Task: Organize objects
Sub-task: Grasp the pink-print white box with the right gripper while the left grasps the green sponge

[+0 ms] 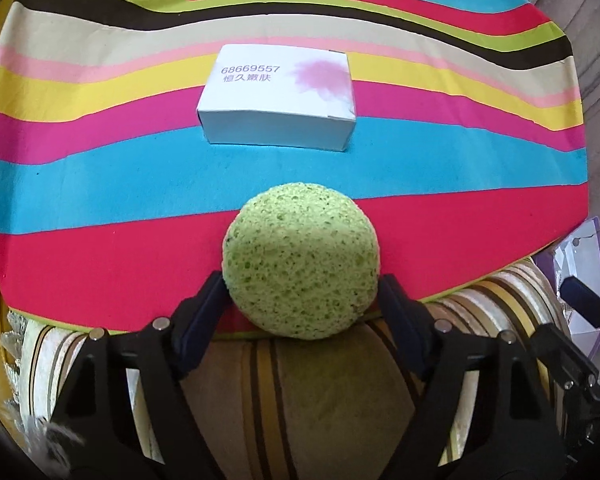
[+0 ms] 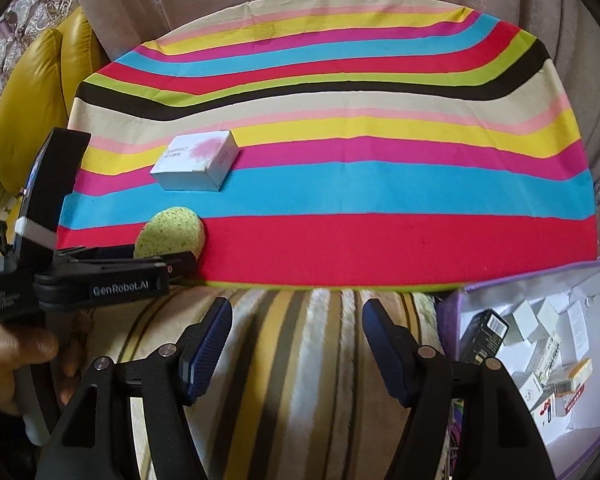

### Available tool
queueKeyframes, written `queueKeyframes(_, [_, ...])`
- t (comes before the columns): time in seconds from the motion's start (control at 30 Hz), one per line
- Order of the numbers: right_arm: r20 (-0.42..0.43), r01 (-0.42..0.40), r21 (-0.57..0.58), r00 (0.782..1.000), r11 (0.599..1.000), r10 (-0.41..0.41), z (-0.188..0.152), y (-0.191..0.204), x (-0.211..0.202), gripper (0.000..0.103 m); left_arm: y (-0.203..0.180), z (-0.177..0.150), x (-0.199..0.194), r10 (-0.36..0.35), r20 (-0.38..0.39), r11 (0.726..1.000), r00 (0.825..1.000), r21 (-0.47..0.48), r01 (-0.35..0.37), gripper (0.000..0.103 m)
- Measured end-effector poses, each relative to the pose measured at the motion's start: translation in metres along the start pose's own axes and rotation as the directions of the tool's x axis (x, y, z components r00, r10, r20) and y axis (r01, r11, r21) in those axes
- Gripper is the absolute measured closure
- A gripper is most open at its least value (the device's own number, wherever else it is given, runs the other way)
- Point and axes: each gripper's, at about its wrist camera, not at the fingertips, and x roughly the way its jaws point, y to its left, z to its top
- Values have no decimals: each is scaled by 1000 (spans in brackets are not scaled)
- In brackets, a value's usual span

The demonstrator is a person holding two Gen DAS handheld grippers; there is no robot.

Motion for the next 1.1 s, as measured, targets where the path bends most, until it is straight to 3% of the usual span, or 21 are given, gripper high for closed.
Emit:
queueKeyframes(0.17, [5, 7, 7, 1000, 1000, -7, 11, 9, 8, 33, 10, -3, -13, -33, 48, 999, 998, -39, 34, 24])
queueKeyframes(0.33, [25, -18, 48, 1000, 999, 17, 27, 23, 20, 25, 35, -9, -33, -41, 122, 992, 992, -117, 56, 24])
queueKeyframes(0.43, [47, -35, 65, 998, 997, 32, 35, 35, 26, 18, 51, -10, -45, -18, 170, 987, 985, -154, 45, 24])
queueKeyframes(0.67, [110, -38, 72, 994, 997, 30, 60, 73, 44, 15, 95, -10, -60, 23, 240, 970, 971, -240, 36, 24])
queueKeyframes(0.77, [135, -36, 70, 990, 997, 27, 71, 88, 53, 9, 110, -17, -71, 50, 276, 960, 960, -277, 29, 25])
queueKeyframes(0.87, [170, -18, 73, 986, 997, 5, 81, 101, 64, 0, 131, -21, -76, 60, 313, 948, 948, -316, 44, 25])
queueKeyframes(1.1, [157, 44, 61, 986, 997, -53, 101, 124, 91, 0, 150, -21, -70, 56, 355, 919, 933, -383, 90, 24])
